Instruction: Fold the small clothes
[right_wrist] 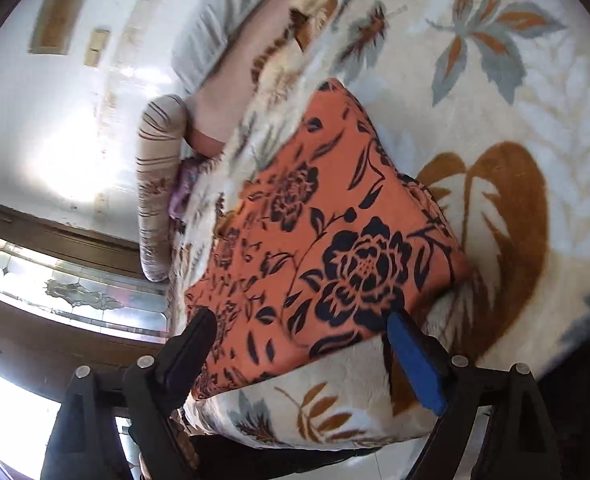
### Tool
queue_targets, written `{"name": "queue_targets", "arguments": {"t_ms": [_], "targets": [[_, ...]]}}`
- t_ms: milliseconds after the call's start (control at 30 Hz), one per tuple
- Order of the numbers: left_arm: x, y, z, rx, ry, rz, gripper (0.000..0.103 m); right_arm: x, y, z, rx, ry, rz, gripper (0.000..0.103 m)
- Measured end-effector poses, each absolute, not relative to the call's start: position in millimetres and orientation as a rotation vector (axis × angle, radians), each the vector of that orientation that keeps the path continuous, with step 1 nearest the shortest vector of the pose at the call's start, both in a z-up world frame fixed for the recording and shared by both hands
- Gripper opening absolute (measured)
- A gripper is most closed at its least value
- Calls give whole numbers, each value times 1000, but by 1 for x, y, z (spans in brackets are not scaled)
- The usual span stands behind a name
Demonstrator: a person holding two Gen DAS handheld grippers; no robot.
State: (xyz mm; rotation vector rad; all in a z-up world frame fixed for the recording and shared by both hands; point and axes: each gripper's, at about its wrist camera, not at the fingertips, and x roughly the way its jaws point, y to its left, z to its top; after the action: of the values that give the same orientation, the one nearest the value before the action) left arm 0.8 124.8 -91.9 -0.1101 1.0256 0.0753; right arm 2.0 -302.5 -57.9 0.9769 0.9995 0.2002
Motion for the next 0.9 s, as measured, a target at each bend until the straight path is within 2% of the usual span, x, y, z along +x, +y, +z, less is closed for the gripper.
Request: {"name": "queue_targets", "arguments": {"t_ms": [133,367,533,633,900], "targets": [[2,114,-83,-156,1005,57,79,-15,-308,-78,1123,1034,153,90],[5,73,-78,-150,989,25,79,5,-325,-105,1267,991,57,90],[11,39,-83,-102,979,-25,79,12,-325,-96,1245,939,25,88],[20,23,-98,-44,1022,-21,79,13,-325,-89,1208,924,21,78],[22,23,-96,-65,1015,-15,79,16,-321,-79,1116,939,12,79]]}}
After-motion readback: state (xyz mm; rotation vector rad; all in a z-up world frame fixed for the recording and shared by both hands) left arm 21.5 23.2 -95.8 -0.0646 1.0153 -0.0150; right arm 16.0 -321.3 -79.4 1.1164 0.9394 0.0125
